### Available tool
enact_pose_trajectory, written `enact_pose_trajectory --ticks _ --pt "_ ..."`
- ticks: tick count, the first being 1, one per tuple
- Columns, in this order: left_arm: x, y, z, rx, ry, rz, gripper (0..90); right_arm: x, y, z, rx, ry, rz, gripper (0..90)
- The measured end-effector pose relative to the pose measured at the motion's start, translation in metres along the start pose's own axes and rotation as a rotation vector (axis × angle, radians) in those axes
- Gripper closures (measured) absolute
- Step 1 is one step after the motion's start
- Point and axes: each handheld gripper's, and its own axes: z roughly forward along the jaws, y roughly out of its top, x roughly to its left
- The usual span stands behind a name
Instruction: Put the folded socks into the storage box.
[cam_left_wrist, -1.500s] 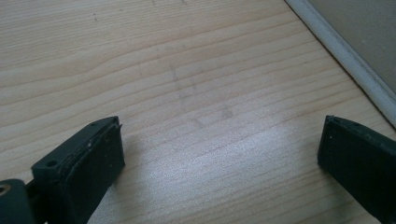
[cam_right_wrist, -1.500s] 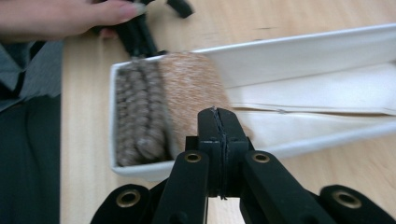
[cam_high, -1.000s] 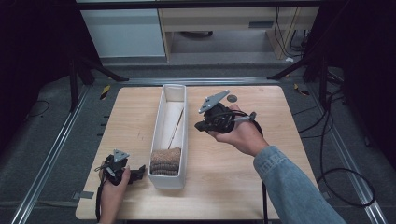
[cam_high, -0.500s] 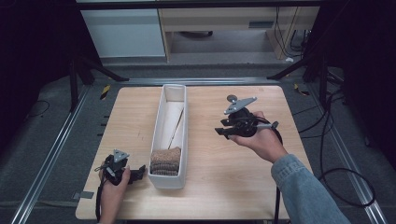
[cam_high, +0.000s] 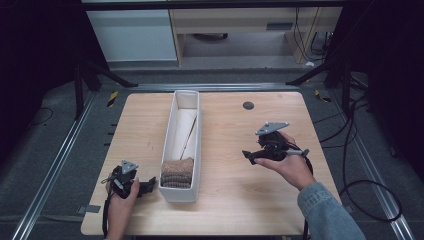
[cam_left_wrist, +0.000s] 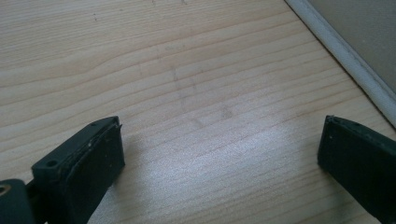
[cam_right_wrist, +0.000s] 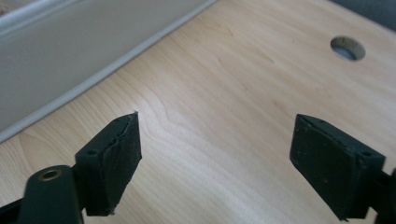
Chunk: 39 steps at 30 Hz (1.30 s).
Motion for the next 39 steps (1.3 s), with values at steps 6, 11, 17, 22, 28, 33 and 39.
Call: enact_pose_trajectory --ticks 6,11,17,22,28,33,39 --pt "0.000 0.000 0.000 0.000 0.000 0.000 0.0 -0.003 -0.033 0.013 0.054 0.017 0.064 8.6" --pt "0.000 0.000 0.000 0.000 0.000 0.000 0.0 -0.004 -0.048 0.020 0.087 0.004 0.078 9.7" --pt "0.000 0.000 0.000 0.000 0.000 0.000 0.0 -0.018 -0.064 0.021 0.098 -0.048 0.138 10.9" --pt "0.000 0.000 0.000 0.000 0.000 0.000 0.0 -0.039 -0.075 0.017 0.080 -0.125 0.217 11.5" --pt "0.000 0.000 0.000 0.000 0.000 0.000 0.0 -0.053 -0.085 0.019 0.075 -0.166 0.281 11.1" --pt "0.000 0.000 0.000 0.000 0.000 0.000 0.0 -0.060 -0.095 0.028 0.081 -0.196 0.322 10.3" --pt "0.000 0.000 0.000 0.000 0.000 0.000 0.0 -0.060 -0.101 0.036 0.082 -0.235 0.359 9.5"
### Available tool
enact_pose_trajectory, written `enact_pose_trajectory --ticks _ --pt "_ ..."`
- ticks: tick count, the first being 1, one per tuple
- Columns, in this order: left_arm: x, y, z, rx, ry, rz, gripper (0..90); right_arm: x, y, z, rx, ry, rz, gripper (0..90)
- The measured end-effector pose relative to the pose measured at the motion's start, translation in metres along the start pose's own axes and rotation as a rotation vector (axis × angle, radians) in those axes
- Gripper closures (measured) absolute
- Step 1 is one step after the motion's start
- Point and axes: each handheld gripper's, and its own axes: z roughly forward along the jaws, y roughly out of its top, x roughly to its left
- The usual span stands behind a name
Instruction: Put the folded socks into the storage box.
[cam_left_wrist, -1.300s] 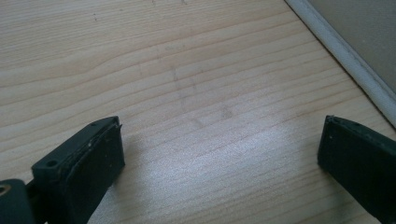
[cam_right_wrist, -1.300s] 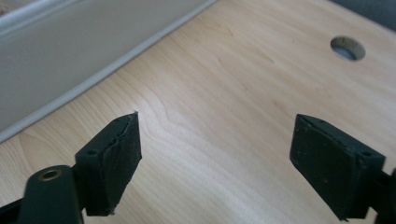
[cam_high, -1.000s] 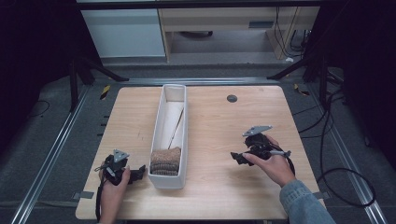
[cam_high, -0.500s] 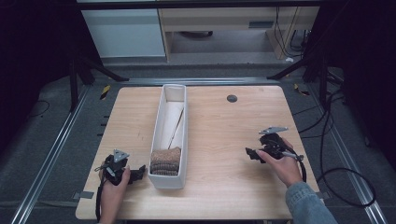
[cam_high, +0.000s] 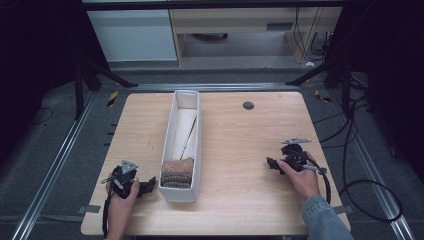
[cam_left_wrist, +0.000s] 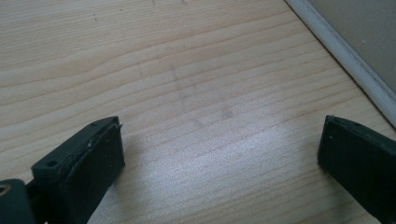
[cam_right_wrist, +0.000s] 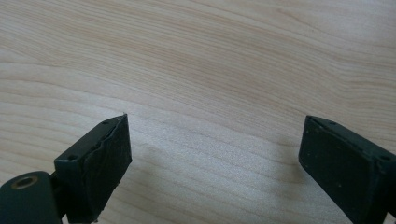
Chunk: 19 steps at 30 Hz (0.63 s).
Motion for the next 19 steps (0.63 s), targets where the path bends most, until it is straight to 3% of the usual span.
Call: enact_pose_trajectory --ticks 6,13,19 --pt "0.000 0.000 0.000 0.000 0.000 -0.001 0.0 0.003 -0.003 0.006 -0.010 -0.036 0.022 8.5" --pt "0.002 0.001 0.001 0.001 -0.009 0.005 0.0 0.004 -0.012 0.009 -0.082 -0.098 0.037 4.6" --pt "0.004 0.003 0.003 0.002 -0.014 0.010 0.0 0.005 -0.012 0.009 -0.071 -0.116 0.065 1.3"
